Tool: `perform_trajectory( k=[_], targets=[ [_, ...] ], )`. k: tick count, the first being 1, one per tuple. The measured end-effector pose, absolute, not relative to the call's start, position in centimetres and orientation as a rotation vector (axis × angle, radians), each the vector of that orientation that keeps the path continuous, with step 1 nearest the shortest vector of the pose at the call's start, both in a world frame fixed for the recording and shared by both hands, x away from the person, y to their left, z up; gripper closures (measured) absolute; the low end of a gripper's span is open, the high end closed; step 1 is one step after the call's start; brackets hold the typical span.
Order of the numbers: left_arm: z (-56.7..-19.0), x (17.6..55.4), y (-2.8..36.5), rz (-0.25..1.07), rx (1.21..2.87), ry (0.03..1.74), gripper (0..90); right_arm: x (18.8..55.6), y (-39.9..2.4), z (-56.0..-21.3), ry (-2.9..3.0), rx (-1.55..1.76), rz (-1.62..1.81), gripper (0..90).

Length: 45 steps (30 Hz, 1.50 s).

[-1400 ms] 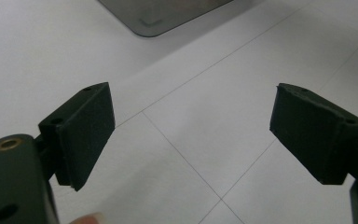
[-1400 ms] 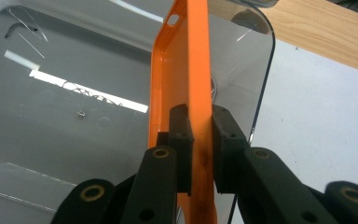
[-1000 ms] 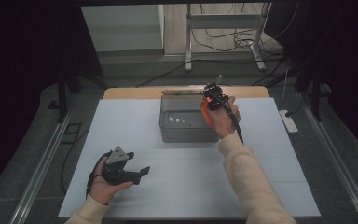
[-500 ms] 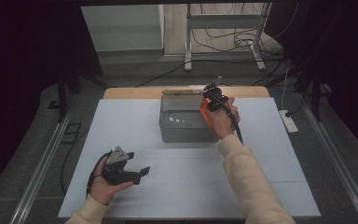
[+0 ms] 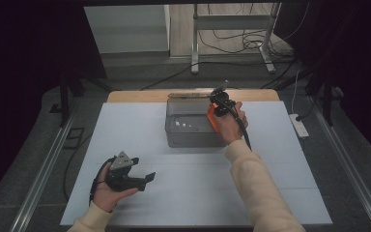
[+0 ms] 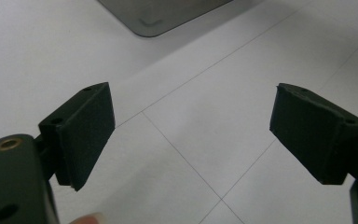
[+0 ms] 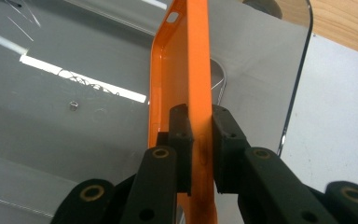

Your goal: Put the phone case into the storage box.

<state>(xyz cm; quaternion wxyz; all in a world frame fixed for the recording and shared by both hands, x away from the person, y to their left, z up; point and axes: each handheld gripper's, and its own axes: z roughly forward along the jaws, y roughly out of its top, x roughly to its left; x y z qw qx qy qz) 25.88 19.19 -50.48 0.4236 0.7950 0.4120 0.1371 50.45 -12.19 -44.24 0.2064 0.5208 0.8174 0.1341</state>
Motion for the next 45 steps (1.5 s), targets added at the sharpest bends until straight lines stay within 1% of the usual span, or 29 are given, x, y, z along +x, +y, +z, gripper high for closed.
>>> perform_trajectory(
  k=[20, 26, 35, 39, 45],
  targets=[
    [-50.5, 25.9, 19.2, 0.343, 1.989, 1.031, 13.8, 50.5, -12.3, -44.8, 2.290, 1.441, 0.354, 79.4],
    [-50.5, 25.9, 19.2, 0.343, 1.990, 1.031, 13.8, 50.4, -12.2, -44.9, 2.295, 1.413, 0.322, 77.4],
    [-50.5, 25.9, 19.2, 0.344, 1.991, 1.030, 13.7, 50.2, -12.3, -44.8, 2.297, 1.385, 0.312, 76.9],
    [-50.4, 25.9, 19.2, 0.343, 1.990, 1.029, 13.7, 50.1, -12.2, -44.7, 2.287, 1.372, 0.309, 72.7],
    [-50.4, 25.9, 19.2, 0.341, 1.991, 1.031, 13.7, 49.6, -11.8, -43.7, 2.271, 1.299, 0.374, 62.0]
  ],
)
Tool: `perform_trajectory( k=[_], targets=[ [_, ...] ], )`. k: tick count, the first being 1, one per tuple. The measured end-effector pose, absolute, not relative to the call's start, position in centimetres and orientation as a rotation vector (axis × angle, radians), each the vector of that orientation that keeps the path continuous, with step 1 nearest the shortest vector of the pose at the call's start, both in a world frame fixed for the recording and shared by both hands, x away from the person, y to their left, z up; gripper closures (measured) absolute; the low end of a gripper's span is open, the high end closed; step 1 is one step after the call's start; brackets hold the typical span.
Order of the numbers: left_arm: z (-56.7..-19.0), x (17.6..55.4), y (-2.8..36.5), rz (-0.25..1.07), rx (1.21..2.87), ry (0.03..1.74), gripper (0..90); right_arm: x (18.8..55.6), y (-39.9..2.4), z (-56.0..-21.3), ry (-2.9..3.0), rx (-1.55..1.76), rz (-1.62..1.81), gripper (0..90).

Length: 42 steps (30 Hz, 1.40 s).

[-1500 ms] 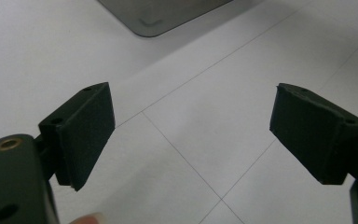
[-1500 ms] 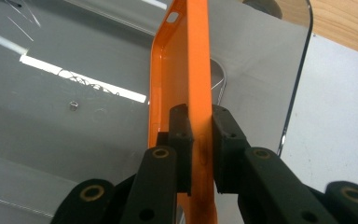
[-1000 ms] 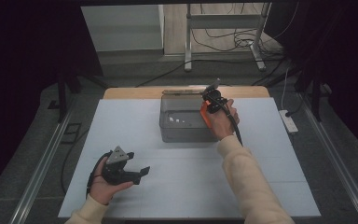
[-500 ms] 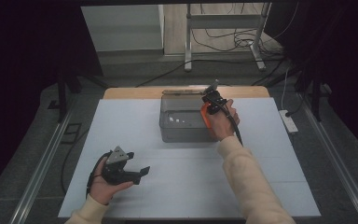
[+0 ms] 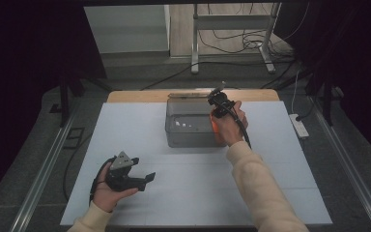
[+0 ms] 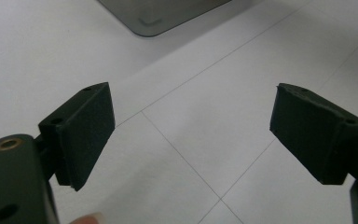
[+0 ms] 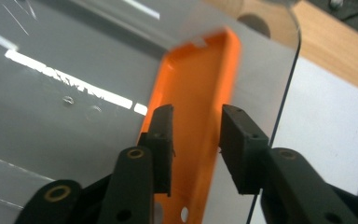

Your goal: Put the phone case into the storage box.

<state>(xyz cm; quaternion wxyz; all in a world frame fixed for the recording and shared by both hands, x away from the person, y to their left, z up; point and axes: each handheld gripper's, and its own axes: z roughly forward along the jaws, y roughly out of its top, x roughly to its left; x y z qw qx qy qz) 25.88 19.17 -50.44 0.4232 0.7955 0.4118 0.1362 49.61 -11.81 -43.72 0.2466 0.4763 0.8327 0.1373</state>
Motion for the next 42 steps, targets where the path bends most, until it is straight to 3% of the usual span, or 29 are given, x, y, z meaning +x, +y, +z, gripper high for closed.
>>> perform_trajectory(
  k=[28, 42],
  targets=[
    [-50.4, 25.9, 19.2, 0.341, 1.990, 1.030, 13.7, 48.9, -13.6, -42.0, 2.317, 1.311, 0.593, 42.6],
    [-50.5, 26.0, 19.2, 0.329, 1.986, 1.032, 13.5, 47.0, -14.9, -40.9, 2.370, 1.194, 0.844, 38.7]
  ],
)
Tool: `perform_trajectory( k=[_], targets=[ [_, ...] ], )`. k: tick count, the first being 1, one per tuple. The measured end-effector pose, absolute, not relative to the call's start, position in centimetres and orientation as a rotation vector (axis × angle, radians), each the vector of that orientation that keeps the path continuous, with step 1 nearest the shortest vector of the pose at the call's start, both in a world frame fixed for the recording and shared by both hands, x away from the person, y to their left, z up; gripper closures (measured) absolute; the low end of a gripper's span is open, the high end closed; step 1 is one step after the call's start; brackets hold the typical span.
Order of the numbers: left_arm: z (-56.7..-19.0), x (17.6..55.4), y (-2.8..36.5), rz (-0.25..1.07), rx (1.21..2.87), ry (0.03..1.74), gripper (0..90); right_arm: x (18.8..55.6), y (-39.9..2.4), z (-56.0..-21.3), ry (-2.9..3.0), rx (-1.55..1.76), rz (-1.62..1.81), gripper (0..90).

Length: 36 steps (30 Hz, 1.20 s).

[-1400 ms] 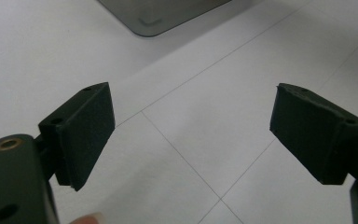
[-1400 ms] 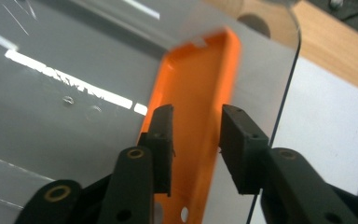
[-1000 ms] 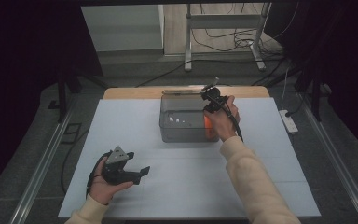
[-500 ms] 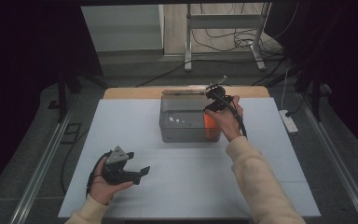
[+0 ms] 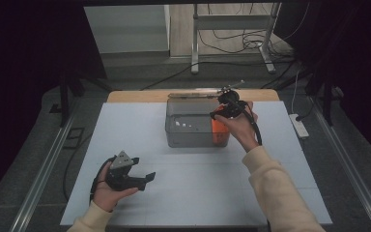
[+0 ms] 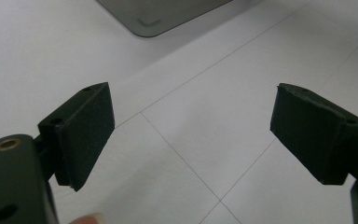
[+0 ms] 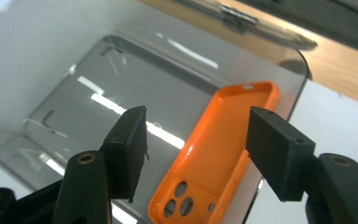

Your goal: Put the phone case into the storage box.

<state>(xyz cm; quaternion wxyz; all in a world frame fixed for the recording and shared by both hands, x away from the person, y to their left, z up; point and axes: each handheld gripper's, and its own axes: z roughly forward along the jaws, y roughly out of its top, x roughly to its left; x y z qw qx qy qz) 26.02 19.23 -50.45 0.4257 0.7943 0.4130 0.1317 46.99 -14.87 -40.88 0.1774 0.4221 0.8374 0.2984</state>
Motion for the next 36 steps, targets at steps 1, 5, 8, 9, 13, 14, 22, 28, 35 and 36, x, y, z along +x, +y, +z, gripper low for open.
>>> perform_trajectory(
  k=[1, 5, 8, 9, 13, 14, 22, 28, 35, 36],
  targets=[
    [-50.4, 26.0, 19.3, 0.327, 1.982, 1.034, 13.5, 46.8, -14.9, -40.8, 2.375, 1.179, 0.859, 38.3],
    [-50.4, 25.8, 19.5, 0.333, 1.978, 1.043, 13.5, 46.1, -15.1, -40.4, 2.388, 1.134, 0.909, 36.9],
    [-50.4, 25.8, 19.6, 0.335, 1.976, 1.047, 13.5, 45.4, -15.4, -40.0, 2.389, 1.114, 0.945, 36.3],
    [-50.4, 25.8, 19.6, 0.334, 1.973, 1.047, 13.5, 45.3, -15.4, -39.9, 2.389, 1.111, 0.955, 35.7],
    [-50.5, 25.7, 19.5, 0.334, 1.976, 1.046, 13.5, 44.4, -15.6, -40.0, 2.395, 1.085, 0.990, 33.9],
    [-50.5, 25.7, 19.5, 0.336, 1.976, 1.045, 13.5, 44.2, -15.6, -40.0, 2.397, 1.076, 0.995, 33.9],
    [-50.5, 25.8, 19.5, 0.333, 1.978, 1.045, 13.5, 43.2, -16.1, -40.1, 2.402, 1.033, 1.059, 33.6],
    [-50.5, 25.8, 19.6, 0.333, 1.974, 1.048, 13.5, 42.0, -16.7, -40.3, 2.386, 0.983, 1.120, 33.9],
    [-50.5, 25.8, 19.6, 0.321, 1.970, 1.045, 13.5, 40.2, -17.7, -40.6, 2.386, 0.935, 1.192, 33.8],
    [-50.5, 25.8, 19.7, 0.313, 1.962, 1.046, 13.5, 40.0, -17.8, -40.6, 2.386, 0.929, 1.202, 33.7]
  ],
)
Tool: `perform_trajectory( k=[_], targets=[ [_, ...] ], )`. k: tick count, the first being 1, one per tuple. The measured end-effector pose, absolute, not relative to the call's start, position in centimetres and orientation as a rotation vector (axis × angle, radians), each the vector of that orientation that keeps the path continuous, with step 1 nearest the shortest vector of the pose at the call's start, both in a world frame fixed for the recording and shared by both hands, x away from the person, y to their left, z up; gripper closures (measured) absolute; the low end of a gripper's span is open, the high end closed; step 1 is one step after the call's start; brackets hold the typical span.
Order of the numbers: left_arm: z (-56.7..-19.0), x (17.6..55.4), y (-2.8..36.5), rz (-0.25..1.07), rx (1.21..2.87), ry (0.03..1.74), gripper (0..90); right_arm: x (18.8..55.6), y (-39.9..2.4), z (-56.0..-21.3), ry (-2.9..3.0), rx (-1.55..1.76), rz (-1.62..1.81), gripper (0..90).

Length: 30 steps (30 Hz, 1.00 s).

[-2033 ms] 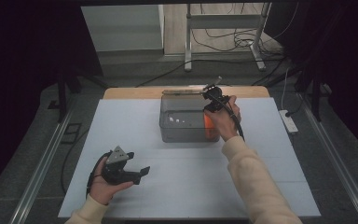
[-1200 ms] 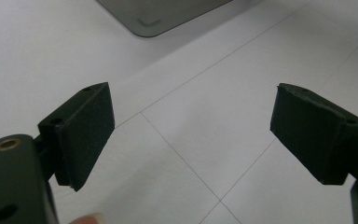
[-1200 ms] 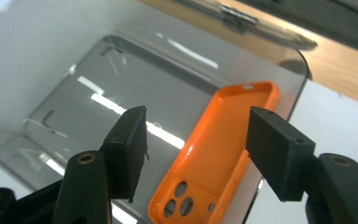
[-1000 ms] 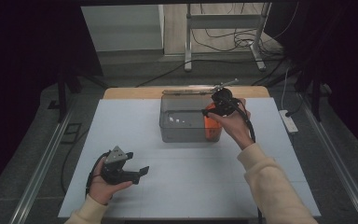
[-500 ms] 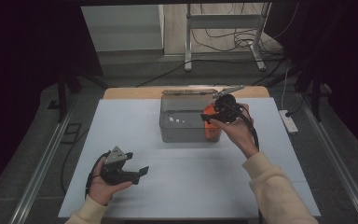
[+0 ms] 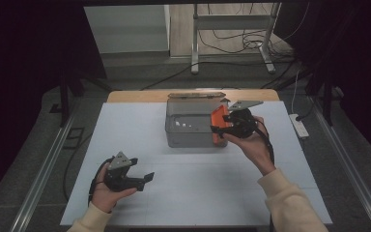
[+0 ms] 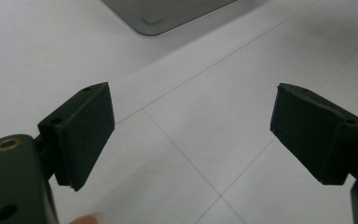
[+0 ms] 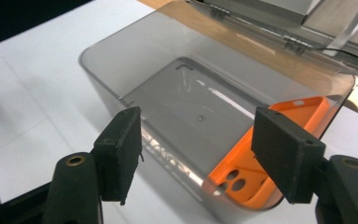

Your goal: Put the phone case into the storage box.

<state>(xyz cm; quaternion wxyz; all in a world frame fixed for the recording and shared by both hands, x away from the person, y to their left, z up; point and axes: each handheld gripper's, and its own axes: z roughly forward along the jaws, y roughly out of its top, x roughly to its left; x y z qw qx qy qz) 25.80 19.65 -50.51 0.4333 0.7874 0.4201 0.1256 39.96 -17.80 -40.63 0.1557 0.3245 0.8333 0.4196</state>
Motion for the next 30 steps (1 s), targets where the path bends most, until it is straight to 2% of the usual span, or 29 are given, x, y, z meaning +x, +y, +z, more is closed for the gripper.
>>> perform_trajectory(
  k=[17, 23, 30],
  targets=[
    [-50.4, 25.7, 19.6, 0.323, 1.962, 1.042, 13.4, 33.7, -21.4, -43.6, 2.395, 0.872, 1.318, 27.4],
    [-50.4, 25.7, 19.6, 0.328, 1.958, 1.045, 13.4, 31.8, -23.6, -45.3, 2.365, 0.888, 1.298, 23.5],
    [-50.8, 25.7, 19.6, 0.323, 1.965, 1.041, 13.4, 30.8, -26.9, -47.5, 2.301, 0.971, 1.309, 23.5]
  ],
)
